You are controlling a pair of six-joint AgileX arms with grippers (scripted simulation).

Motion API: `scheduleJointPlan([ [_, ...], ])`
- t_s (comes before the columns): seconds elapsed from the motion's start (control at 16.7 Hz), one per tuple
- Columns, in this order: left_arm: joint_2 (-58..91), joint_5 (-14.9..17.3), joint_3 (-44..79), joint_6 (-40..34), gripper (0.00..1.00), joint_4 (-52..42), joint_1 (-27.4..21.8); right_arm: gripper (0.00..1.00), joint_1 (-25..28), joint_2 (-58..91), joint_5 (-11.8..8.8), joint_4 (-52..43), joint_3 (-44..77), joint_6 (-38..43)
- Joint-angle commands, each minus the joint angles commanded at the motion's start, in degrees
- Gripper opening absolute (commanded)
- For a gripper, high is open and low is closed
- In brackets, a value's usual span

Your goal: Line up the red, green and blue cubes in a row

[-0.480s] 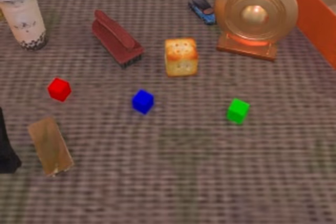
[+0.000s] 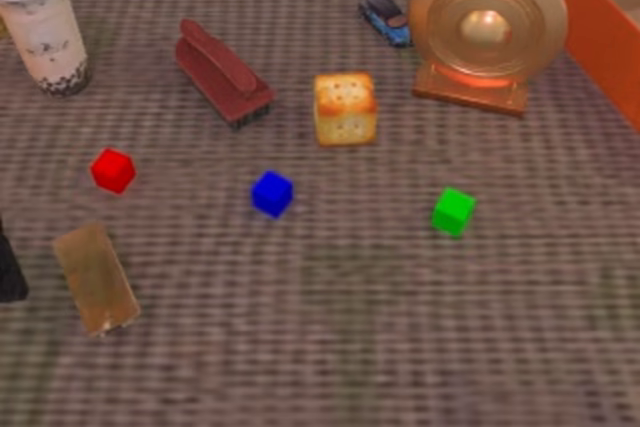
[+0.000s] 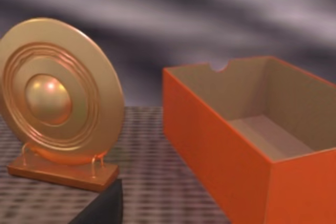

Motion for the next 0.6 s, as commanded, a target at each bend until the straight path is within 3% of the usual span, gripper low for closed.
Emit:
scheduleJointPlan([
  [0.6, 59.32, 0.07, 48.15, 8.64, 1.0, -32.75, -3.37, 1.0, 0.0, 0.0, 0.0, 0.0, 0.0, 0.0],
])
